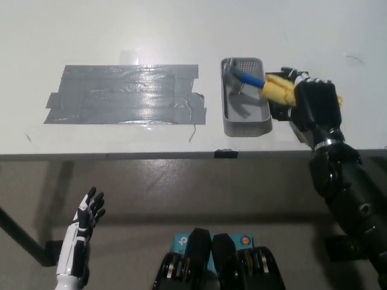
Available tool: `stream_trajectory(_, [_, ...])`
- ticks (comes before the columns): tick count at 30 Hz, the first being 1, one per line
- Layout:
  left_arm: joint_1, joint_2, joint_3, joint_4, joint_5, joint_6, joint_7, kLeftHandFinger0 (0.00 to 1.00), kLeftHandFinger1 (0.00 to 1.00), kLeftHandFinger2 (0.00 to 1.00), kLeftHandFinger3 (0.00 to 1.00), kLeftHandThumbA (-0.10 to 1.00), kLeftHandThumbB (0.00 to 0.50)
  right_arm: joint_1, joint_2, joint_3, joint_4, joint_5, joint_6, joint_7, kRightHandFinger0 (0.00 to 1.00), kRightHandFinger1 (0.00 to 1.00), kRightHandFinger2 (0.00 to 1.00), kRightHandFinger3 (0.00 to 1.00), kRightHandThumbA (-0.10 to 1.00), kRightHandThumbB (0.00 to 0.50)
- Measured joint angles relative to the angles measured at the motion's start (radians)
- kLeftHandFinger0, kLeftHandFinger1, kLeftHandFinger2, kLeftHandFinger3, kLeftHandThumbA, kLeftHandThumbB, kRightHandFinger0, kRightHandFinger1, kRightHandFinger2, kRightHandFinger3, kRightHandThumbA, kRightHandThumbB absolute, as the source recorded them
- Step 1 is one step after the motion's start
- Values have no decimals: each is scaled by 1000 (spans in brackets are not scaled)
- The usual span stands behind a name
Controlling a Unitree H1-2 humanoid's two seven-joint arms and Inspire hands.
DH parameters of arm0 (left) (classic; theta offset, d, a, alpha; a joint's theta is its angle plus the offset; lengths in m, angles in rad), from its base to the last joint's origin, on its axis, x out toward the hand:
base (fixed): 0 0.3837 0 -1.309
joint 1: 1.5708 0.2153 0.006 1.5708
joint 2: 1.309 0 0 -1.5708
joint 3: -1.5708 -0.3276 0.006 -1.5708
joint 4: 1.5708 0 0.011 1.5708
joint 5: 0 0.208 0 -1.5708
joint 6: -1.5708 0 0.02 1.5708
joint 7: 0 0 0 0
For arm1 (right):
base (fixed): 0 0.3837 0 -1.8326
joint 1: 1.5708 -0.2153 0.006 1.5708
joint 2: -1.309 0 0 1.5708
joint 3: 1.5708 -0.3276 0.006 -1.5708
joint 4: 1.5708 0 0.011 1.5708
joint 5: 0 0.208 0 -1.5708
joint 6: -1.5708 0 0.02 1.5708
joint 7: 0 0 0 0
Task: The robot picks the hammer with right hand and hits the black area on the desk and places it back.
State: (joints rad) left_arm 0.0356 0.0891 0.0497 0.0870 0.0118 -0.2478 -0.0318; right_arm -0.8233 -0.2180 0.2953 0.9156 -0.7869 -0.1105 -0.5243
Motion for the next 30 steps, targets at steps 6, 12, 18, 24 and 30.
stream_trajectory(6, [-8, 0, 0, 3, 3, 0, 0, 1000, 1000, 1000, 1000, 1000, 13, 6, 7, -103, -65, 113, -4, 89, 57, 416, 755, 795, -100, 107])
stream_trajectory(12, [-8, 0, 0, 7, 6, 0, 0, 1000, 1000, 1000, 1000, 1000, 29, 13, 7, -203, -116, 223, 18, 183, 13, 460, 881, 855, -100, 53])
stream_trajectory(18, [-8, 0, 1, 8, 11, 0, 0, 1000, 1000, 1000, 1000, 1000, 26, 23, -14, -282, -148, 337, 86, 319, 104, 644, 946, 1000, -100, 81])
stream_trajectory(24, [-8, 0, 2, 12, 15, 1, 0, 1000, 1000, 1000, 1000, 1000, 16, 26, -89, -273, -149, 379, 161, 464, 111, 652, 968, 1000, -100, 127])
stream_trajectory(30, [-8, 0, 3, 22, 17, 1, 0, 1000, 1000, 1000, 1000, 1000, 30, 32, -186, -228, -149, 386, 207, 603, 151, 655, 956, 1000, -100, 138])
